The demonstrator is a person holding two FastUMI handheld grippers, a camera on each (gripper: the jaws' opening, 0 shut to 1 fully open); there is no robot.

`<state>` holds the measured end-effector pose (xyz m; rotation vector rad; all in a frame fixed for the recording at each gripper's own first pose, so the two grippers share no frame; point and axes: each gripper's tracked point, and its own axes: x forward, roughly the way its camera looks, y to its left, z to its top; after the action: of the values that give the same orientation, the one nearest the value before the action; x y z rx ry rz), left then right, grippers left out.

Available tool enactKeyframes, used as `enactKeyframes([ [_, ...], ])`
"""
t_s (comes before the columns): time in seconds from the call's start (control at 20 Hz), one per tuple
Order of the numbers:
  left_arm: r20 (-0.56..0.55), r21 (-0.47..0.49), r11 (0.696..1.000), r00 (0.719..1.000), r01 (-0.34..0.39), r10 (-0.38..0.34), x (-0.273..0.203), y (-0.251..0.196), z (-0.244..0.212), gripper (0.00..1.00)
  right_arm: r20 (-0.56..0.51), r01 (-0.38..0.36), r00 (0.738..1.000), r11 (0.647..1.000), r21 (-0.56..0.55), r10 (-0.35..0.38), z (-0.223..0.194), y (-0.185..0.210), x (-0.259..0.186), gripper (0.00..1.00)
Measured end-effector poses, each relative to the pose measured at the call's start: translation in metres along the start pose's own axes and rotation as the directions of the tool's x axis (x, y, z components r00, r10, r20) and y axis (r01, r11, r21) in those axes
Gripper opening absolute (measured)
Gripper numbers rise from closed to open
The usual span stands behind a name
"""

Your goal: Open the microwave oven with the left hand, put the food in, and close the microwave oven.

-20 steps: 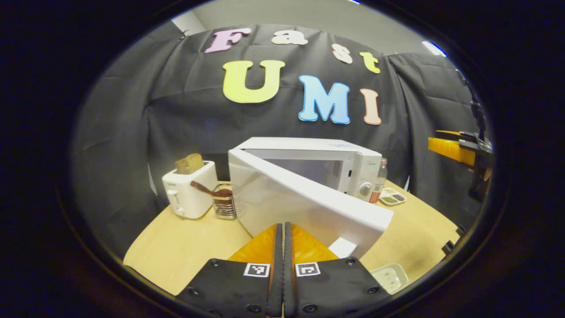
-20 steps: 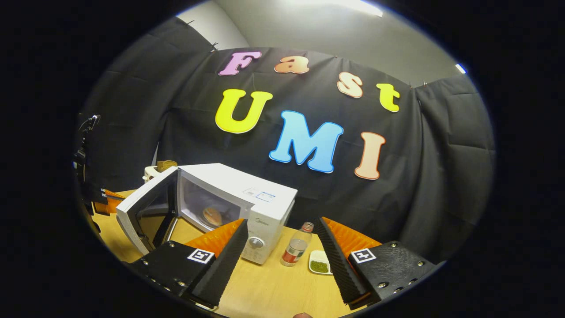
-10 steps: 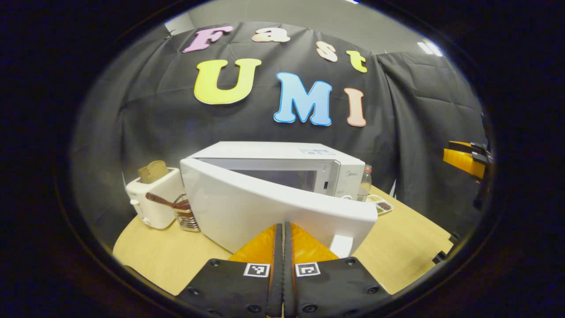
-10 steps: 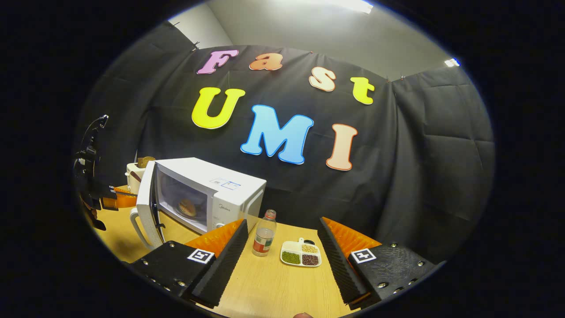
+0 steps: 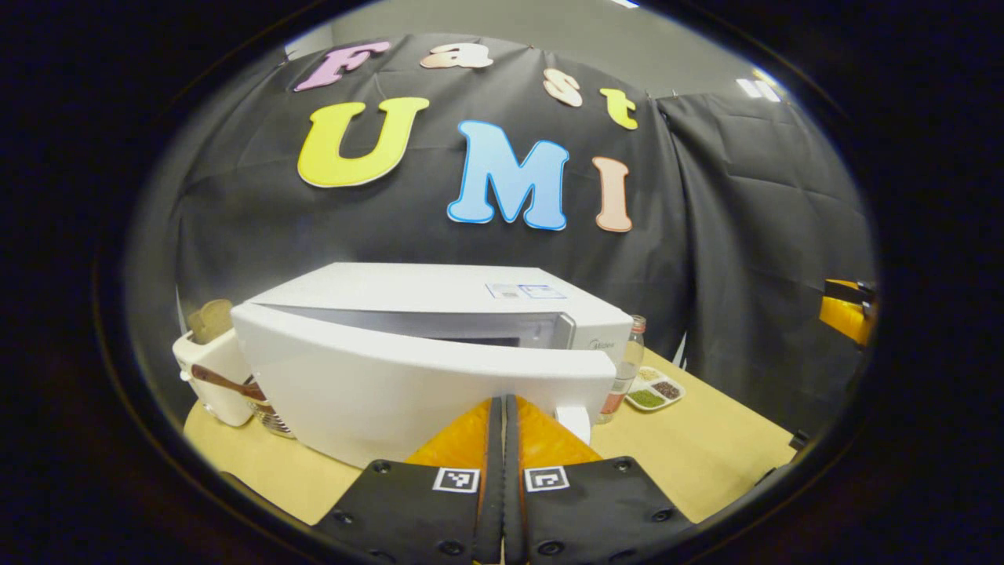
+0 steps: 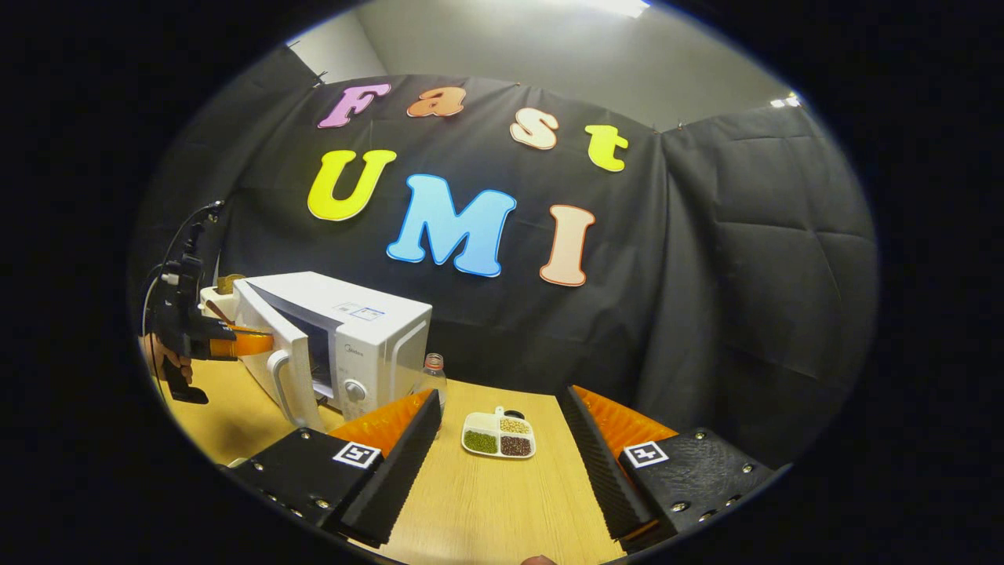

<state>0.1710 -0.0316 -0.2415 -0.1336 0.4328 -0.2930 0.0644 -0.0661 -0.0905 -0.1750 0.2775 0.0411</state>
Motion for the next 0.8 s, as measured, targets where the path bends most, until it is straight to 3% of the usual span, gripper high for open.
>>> enactKeyframes([
  [0.55, -0.007, -0.090, 0.994, 0.999, -0.053, 0.053, 0.048, 0.013, 0.003, 0.07, -0.018, 0.049, 0.999, 0.999, 0.005, -0.049, -0.007, -0.017, -0.010, 0.96],
  [0.7, 0.010, -0.078, 0.995, 0.998, -0.063, 0.064, 0.054, 0.015, 0.005, 0.07, -0.013, 0.036, 0.999, 0.999, 0.011, -0.035, -0.005, -0.011, -0.011, 0.96],
  [0.8, -0.028, -0.046, 0.992, 0.993, -0.114, 0.113, 0.059, 0.018, -0.001, 0.07, -0.010, 0.015, 1.000, 1.000, 0.017, -0.015, -0.003, -0.002, -0.010, 0.97],
])
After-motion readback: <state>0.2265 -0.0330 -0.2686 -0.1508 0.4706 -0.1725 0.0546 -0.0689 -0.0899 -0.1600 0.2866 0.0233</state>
